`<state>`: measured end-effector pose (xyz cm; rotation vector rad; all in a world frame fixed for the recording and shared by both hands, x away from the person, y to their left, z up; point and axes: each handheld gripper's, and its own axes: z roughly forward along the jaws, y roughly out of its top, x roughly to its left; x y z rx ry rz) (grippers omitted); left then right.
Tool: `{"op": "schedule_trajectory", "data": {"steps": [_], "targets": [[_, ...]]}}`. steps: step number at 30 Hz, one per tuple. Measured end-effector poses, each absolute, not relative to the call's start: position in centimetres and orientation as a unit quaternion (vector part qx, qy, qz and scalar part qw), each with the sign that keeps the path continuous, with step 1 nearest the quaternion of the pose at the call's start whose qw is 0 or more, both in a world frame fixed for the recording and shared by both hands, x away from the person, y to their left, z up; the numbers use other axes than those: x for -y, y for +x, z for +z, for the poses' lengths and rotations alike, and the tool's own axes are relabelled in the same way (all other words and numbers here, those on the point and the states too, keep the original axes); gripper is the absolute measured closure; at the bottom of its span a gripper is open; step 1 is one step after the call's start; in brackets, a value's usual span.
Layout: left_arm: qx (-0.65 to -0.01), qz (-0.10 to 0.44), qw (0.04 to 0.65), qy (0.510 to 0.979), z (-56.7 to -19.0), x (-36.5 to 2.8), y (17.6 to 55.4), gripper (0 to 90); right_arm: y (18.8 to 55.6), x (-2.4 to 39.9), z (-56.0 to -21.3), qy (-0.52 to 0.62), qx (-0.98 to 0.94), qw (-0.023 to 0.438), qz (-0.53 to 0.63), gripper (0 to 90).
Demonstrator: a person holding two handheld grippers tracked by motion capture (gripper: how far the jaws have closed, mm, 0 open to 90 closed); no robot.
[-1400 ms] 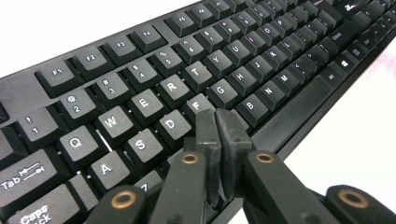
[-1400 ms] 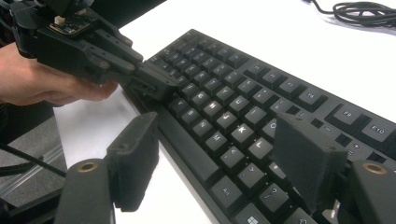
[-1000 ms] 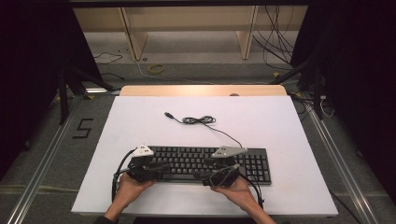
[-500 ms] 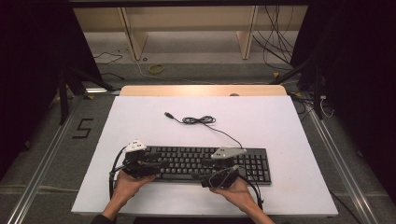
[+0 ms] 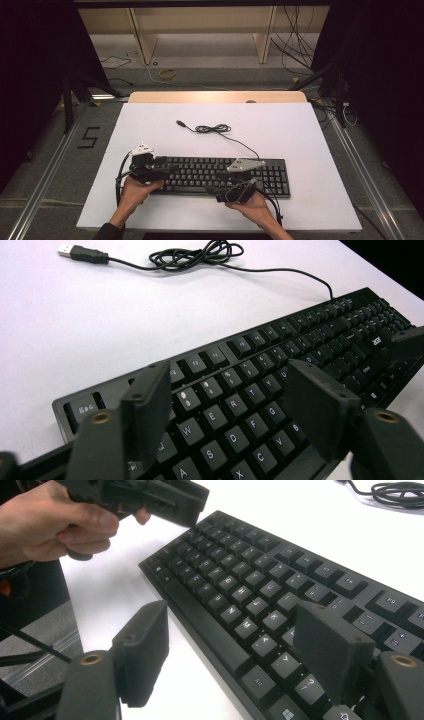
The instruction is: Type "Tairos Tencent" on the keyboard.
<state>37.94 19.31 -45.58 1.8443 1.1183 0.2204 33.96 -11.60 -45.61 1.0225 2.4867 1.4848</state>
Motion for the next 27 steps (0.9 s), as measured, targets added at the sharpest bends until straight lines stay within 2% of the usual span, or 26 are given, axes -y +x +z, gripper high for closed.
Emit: {"op": "schedule_trajectory", "data": {"steps": [9, 16, 23, 27], "targets": [[-0.456, 0.094, 0.441, 0.767, -45.7, -19.2, 38.9, 60.7, 33.9, 11.6, -45.6, 0.333, -0.809, 0.034, 0.484, 31.4], [-0.446, 0.089, 0.422, 0.784, -46.1, -18.6, 39.2, 75.6, 33.8, 11.6, -45.6, 0.331, -0.809, 0.033, 0.484, 31.3], [-0.435, 0.082, 0.405, 0.8, -46.4, -17.9, 39.2, 87.2, 33.8, 11.5, -45.6, 0.329, -0.809, 0.034, 0.486, 30.0], [-0.433, 0.079, 0.396, 0.806, -46.7, -17.6, 39.3, 88.9, 33.8, 11.5, -45.6, 0.328, -0.809, 0.033, 0.486, 29.8]]}}
